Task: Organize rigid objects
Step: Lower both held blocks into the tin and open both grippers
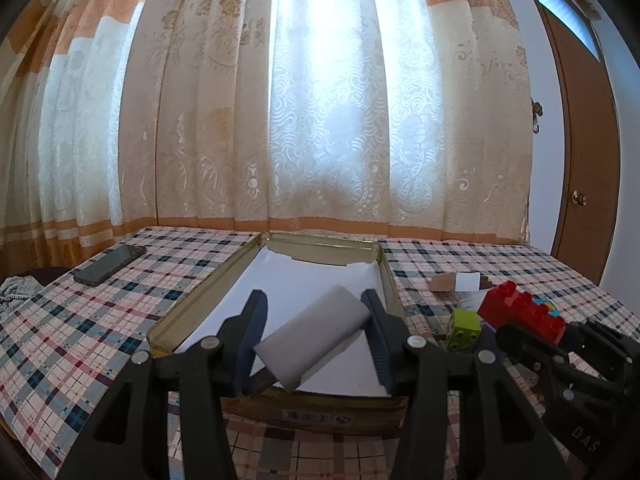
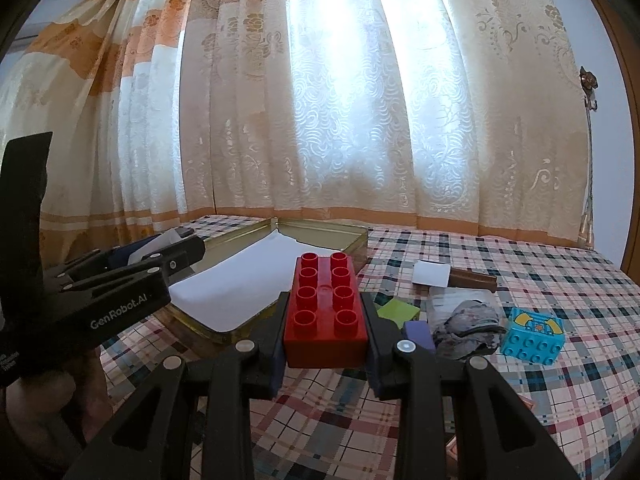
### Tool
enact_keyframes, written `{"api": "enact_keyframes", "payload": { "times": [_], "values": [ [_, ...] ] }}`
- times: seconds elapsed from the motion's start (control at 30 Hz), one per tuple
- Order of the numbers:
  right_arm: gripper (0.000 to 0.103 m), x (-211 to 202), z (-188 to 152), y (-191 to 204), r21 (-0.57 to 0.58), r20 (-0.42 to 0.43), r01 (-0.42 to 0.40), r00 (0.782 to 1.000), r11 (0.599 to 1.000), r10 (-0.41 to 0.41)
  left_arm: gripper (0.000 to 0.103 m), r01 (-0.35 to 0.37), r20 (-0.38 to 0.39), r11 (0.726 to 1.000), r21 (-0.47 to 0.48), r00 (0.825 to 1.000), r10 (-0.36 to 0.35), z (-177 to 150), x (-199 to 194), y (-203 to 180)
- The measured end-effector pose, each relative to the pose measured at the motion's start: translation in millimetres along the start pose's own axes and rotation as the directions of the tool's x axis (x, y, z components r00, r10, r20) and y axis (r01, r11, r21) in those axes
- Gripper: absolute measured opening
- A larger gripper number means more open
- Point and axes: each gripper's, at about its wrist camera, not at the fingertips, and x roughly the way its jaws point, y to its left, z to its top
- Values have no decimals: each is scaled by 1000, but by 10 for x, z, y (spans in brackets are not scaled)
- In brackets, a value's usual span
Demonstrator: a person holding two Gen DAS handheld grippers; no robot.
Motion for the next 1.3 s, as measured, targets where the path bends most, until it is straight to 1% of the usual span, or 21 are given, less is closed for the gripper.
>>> {"api": "enact_keyframes", "payload": {
  "times": [0.13,0.3,0.47,0.93,1.03,1.13,1.23,1.3],
  "values": [
    [34,14,9,46,-2,-1,-12,1000,1000,12,48,4,-13,1000,-17,1000,-4,4,26,52],
    [34,37,15,128,-19,-2,-33,999,999,33,48,-11,-17,1000,-30,1000,10,7,31,126],
    [34,68,23,175,-23,-11,-51,999,998,51,48,-10,-39,998,-65,999,8,18,66,242],
    [34,149,44,217,-4,-30,-91,995,996,91,48,-18,-53,996,-86,998,14,20,79,348],
    [34,145,41,221,-10,-31,-95,995,995,94,48,-17,-75,996,-84,997,11,29,110,375],
    [34,160,67,186,9,-42,-106,993,994,107,48,-9,-107,996,-92,994,-1,60,169,445],
    [34,194,184,123,43,-48,-120,991,992,122,48,-2,-130,993,-119,991,-14,151,230,563],
    [34,236,283,98,58,-54,-121,991,991,124,48,1,-150,994,-105,988,-17,254,301,606]
  ]
}}
